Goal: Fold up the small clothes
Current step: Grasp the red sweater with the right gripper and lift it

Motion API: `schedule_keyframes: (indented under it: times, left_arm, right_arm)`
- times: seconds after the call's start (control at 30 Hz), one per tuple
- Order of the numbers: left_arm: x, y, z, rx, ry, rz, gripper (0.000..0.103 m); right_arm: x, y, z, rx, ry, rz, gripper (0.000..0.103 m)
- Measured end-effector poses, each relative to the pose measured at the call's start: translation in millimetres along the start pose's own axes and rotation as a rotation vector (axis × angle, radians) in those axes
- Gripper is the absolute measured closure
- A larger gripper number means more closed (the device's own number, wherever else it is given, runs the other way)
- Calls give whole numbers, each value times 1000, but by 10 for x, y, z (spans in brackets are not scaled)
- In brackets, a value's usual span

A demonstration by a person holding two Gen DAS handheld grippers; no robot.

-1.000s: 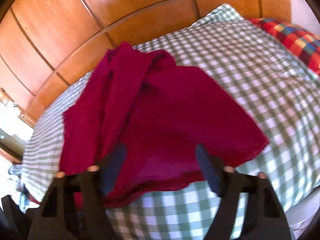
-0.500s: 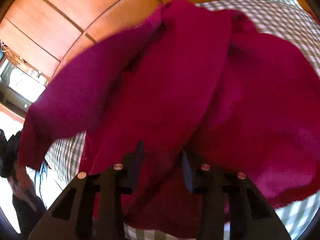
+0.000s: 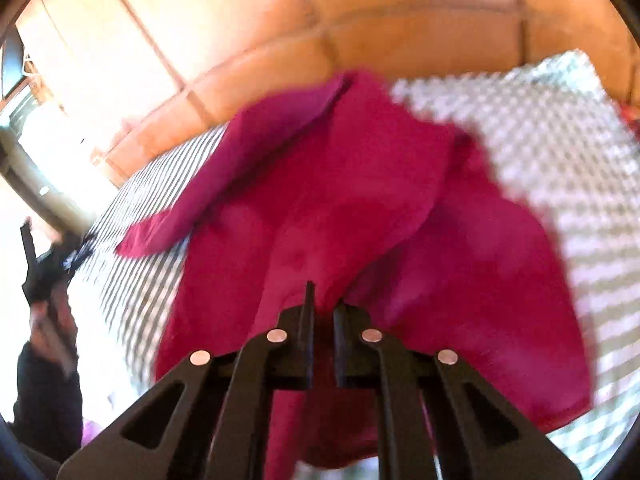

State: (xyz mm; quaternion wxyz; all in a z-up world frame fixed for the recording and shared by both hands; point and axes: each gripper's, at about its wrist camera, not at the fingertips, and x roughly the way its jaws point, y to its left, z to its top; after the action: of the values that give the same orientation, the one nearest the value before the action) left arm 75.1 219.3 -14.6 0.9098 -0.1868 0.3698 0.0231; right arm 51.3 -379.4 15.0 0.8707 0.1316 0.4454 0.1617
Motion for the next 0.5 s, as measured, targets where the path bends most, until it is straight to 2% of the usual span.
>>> schedule_keyframes:
  times: [0.1, 0.17, 0.27, 0.3, 0.33, 0.4, 0.5]
  left_arm:
    - [51, -287, -359, 91, 101, -115, 52]
    - [85, -468, -605, 144, 173, -185, 52]
    - [125, -692, -926, 190, 255, -269, 52]
    - [143, -741, -1003, 196, 280, -291, 52]
    - [177, -796, -1093, 198, 309, -306, 52]
    - [205, -875, -1200, 203, 349, -322, 52]
    - [223, -927, -1321, 199, 374, -346, 52]
  right_arm:
    - [-226, -377, 361, -5, -97, -162, 97]
    - [-320, -709, 674, -12, -156, -327, 97]
    - [-305, -1195, 1034, 29, -174, -480, 96]
    - [-287, -1339, 1113, 51, -174, -509, 89]
    - [-258, -1498, 1169, 79, -175, -532, 64]
    - [-290, -1688, 1177, 134, -198, -557, 30]
    - [-373, -1772, 988, 173, -191, -515, 27]
